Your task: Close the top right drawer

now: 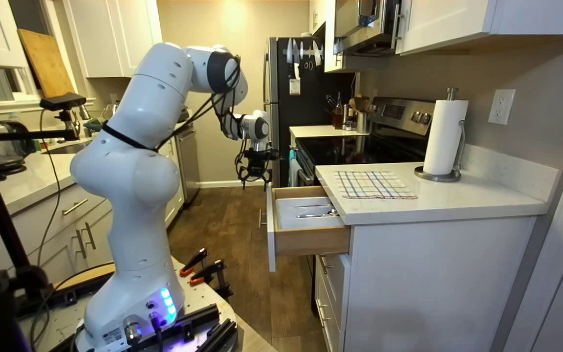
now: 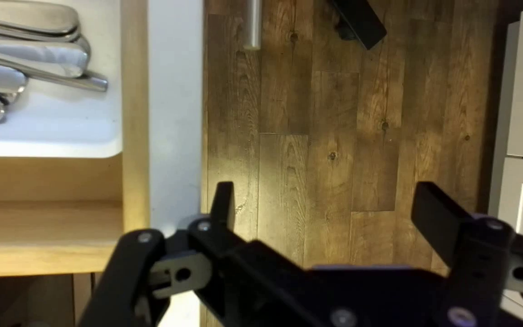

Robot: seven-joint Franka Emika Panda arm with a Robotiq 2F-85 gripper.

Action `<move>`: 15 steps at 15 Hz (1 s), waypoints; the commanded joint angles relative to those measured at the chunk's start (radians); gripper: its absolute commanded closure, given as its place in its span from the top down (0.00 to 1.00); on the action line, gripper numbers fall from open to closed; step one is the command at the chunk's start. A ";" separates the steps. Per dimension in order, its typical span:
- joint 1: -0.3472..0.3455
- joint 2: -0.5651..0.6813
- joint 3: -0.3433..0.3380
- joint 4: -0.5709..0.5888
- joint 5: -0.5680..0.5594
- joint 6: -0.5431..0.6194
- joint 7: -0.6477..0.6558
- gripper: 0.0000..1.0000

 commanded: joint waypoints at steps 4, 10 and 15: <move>-0.008 -0.035 -0.025 -0.014 -0.092 0.019 0.049 1.00; -0.041 -0.018 -0.042 -0.007 -0.081 0.023 0.043 1.00; -0.090 -0.018 -0.061 0.006 -0.070 0.044 0.047 1.00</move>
